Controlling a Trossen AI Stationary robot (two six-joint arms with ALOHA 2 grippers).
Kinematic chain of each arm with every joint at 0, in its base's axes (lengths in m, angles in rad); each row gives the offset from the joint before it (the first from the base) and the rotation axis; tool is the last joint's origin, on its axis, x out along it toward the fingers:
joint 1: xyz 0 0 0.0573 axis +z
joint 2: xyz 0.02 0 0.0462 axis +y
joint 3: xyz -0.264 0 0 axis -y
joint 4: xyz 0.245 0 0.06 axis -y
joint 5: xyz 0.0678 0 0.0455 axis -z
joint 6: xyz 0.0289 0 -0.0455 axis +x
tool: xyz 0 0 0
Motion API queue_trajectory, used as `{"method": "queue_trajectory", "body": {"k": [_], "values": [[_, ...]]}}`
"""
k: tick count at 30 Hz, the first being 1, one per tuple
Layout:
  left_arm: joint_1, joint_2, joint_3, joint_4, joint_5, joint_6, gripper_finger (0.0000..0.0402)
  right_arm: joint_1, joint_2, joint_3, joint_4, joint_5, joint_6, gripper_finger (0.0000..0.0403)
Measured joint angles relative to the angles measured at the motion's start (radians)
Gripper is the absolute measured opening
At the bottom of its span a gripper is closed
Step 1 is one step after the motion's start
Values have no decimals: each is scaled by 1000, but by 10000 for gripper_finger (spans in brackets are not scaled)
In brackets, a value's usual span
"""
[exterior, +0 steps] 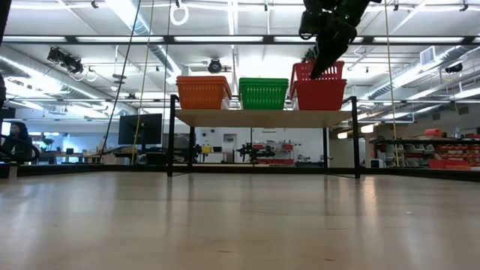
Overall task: Stack baskets on shelf by color
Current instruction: Stack the red bin on the red bins on the shelf
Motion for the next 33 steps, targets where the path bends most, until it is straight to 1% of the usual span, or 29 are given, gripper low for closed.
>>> {"method": "queue_trajectory", "body": {"k": [12,15,22,24,27,29,31,33], "values": [[0,0,0,0,0,-2,126,0,-4,0,0,16,-2,119],[0,0,0,-2,0,-1,125,0,-32,7,-5,26,-1,135],[10,0,0,-2,0,1,126,0,-101,80,2,66,21,176],[14,0,0,-2,0,1,125,1,-112,83,-1,39,105,183],[14,-2,0,-8,0,-3,126,37,-109,83,-22,-84,263,187],[14,-9,0,-28,0,-8,125,79,-99,72,-13,-143,324,186],[10,-18,0,-48,0,-17,126,119,-82,54,-16,-145,326,183],[7,-31,0,-94,0,-20,126,149,-60,33,-16,-121,301,180]]}}
